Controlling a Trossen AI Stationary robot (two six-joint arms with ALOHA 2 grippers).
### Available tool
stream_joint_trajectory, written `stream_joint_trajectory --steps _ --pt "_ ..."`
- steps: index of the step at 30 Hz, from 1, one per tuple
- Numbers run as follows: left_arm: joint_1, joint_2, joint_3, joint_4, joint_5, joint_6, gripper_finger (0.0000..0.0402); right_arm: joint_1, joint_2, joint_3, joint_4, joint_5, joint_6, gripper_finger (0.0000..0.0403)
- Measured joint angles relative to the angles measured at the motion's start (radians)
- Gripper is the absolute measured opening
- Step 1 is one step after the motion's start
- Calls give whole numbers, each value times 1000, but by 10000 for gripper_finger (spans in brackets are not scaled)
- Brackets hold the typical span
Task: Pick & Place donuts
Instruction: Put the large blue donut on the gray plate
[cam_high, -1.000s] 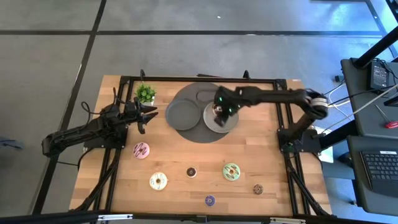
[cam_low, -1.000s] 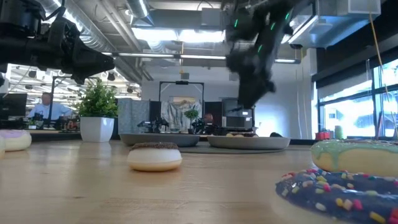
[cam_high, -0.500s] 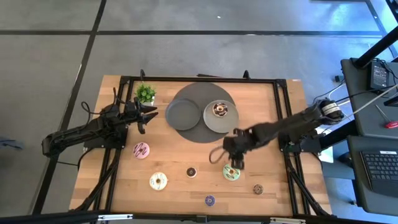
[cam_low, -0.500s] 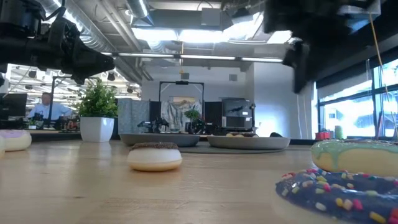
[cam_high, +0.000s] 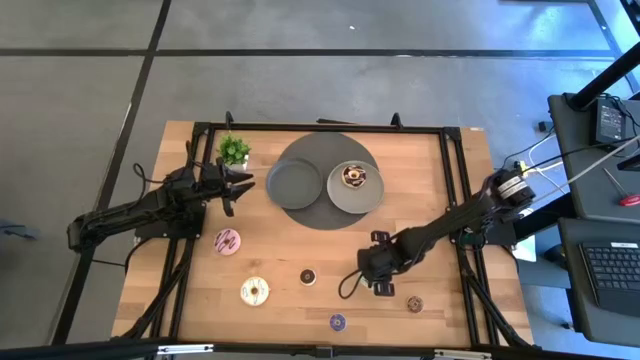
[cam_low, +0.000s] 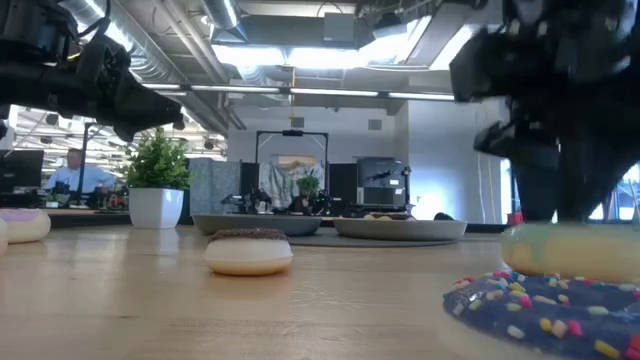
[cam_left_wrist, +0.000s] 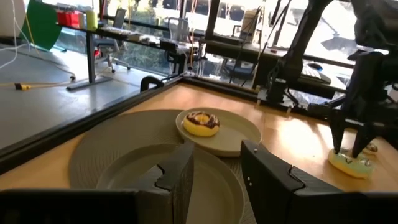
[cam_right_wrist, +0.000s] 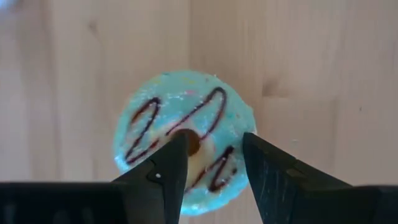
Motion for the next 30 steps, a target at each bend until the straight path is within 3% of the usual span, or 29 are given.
stream_joint_trajectory --steps 8,21,30 --pt "0 0 0 -6 0 0 127 0 49 2 7 14 7 146" --pt "0 0 0 -6 0 0 127 -20 -7 57 -126 9 2 46" --pt "0 0 0 -7 0 0 128 -165 -137 76 -265 194 -29 42"
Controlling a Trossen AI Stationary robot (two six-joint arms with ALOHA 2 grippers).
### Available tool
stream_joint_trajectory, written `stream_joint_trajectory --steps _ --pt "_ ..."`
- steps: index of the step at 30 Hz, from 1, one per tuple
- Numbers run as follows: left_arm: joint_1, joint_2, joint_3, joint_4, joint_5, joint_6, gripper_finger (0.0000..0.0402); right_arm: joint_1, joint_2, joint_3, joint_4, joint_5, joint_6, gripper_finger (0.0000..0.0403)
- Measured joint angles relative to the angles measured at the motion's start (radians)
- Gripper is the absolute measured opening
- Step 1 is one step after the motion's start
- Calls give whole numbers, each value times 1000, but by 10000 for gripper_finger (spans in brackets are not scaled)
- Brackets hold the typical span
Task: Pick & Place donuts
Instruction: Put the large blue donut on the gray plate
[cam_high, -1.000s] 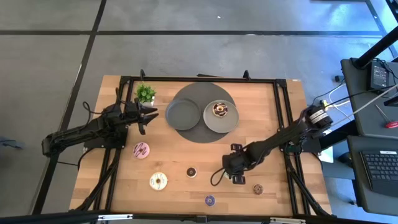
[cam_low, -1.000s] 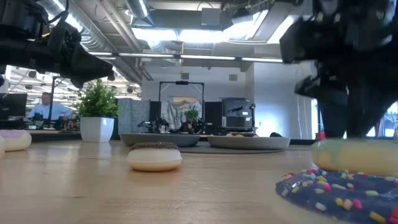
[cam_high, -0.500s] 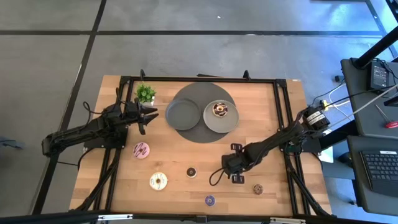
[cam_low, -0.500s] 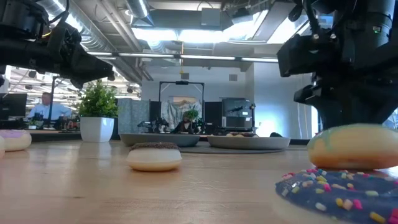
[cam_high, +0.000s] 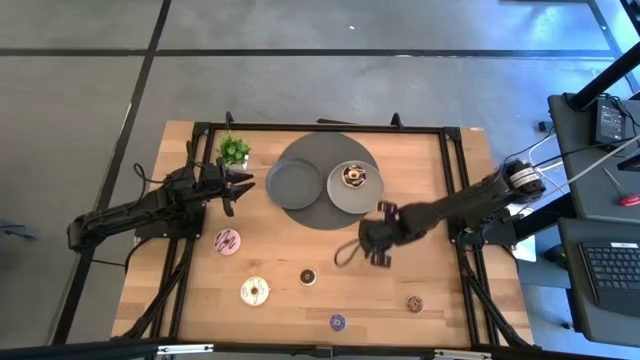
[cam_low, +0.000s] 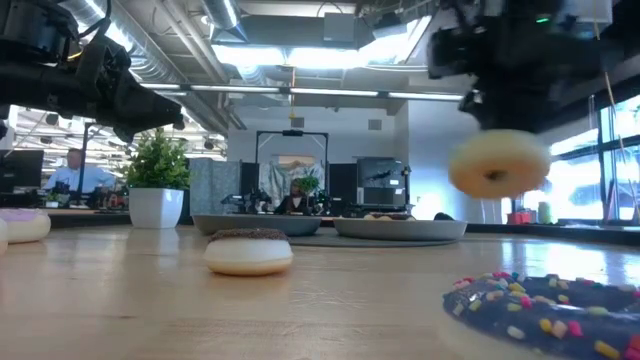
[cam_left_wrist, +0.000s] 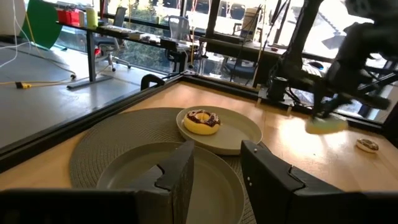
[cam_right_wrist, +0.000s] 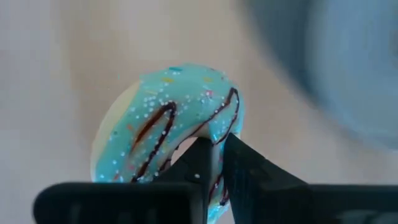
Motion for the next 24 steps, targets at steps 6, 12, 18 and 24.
stream_joint_trajectory --steps 6,12,18,24 --pt "0 0 0 0 0 0 127 -178 -78 1 2 210 -100 45" --pt "0 0 0 0 0 0 127 -345 -73 -18 87 269 -314 45" --pt "0 0 0 0 0 0 128 -441 -14 -63 193 219 -389 45" --pt "0 0 0 0 0 0 128 -442 31 -101 191 160 -397 45"
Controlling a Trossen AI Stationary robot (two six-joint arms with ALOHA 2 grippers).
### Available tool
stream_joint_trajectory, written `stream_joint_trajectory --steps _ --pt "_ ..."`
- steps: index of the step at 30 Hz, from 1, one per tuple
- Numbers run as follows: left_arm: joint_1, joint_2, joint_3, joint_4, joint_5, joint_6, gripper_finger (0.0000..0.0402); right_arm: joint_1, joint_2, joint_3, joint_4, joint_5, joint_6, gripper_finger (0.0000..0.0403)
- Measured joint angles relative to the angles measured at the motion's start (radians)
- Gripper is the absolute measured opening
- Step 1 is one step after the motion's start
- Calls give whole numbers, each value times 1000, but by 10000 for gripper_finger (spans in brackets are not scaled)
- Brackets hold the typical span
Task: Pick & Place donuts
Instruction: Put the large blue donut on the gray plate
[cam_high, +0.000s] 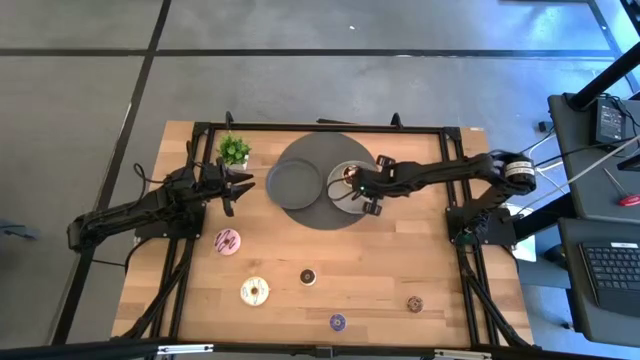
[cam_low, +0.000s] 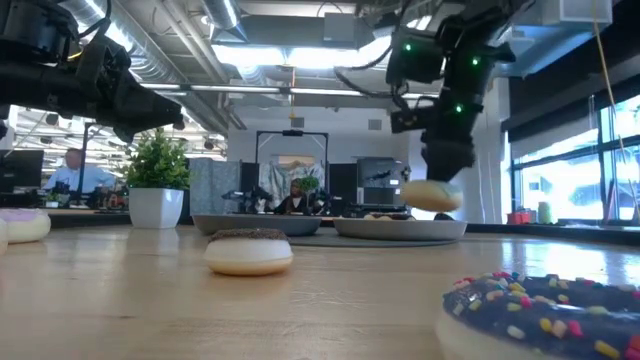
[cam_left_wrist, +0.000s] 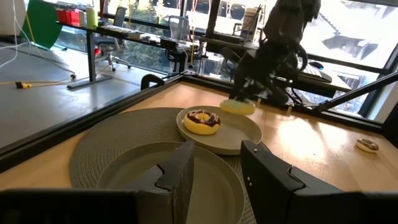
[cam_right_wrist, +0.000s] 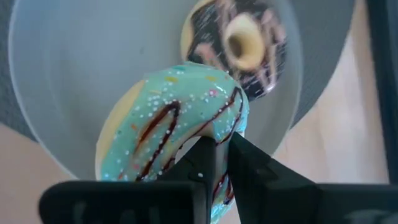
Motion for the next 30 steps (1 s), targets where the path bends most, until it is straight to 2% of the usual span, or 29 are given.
stream_joint_trajectory --steps 21,24,30 --pt "0 0 0 0 -1 0 127 7 62 -38 65 1 1 47" --pt "0 0 0 0 -1 0 128 7 62 -38 64 1 -2 59" --pt "0 0 0 0 -1 0 127 7 62 -38 53 3 10 109"
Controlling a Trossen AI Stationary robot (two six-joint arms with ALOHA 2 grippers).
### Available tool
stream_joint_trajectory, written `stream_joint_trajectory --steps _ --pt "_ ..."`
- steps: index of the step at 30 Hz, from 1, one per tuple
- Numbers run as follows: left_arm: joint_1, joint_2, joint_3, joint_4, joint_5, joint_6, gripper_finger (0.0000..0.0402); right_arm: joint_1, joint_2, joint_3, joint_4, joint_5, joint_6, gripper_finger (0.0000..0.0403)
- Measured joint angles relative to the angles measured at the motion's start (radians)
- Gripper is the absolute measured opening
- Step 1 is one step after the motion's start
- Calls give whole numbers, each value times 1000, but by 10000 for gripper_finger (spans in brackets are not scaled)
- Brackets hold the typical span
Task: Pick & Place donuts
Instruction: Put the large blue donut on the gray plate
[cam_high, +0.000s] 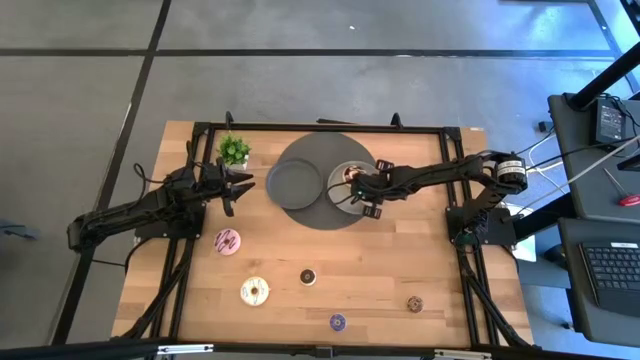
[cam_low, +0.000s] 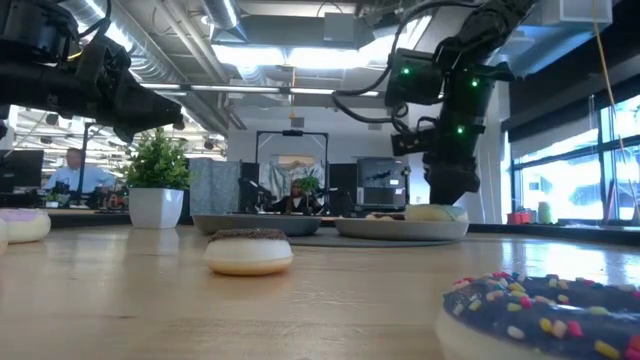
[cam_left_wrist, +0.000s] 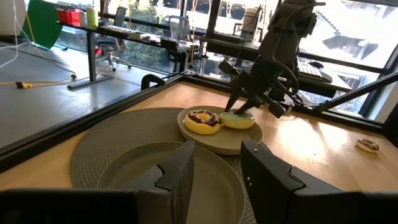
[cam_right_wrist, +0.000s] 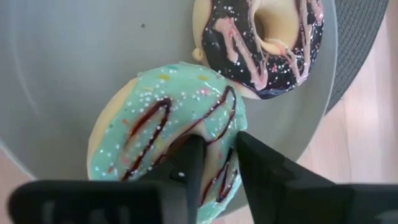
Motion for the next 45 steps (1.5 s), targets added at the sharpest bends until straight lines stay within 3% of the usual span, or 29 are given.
stream_joint_trajectory --steps 7,18,26,32,36,41,45 --pt "0 0 0 0 0 1 128 0 -7 49 -82 3 23 140" --pt "0 0 0 0 0 0 128 0 -11 130 -191 -16 -6 142" --pt "0 0 0 0 1 -1 128 0 -12 210 -238 -284 -37 142" --pt "0 0 0 1 1 -1 128 -29 -12 215 -119 -408 -36 142" --pt "0 0 0 6 3 -33 128 -73 -12 215 -80 -503 33 142" --pt "0 0 0 6 3 -87 128 -159 -12 215 -78 -700 73 142" --pt "0 0 0 6 3 -96 127 -195 -12 215 -80 -699 119 142"
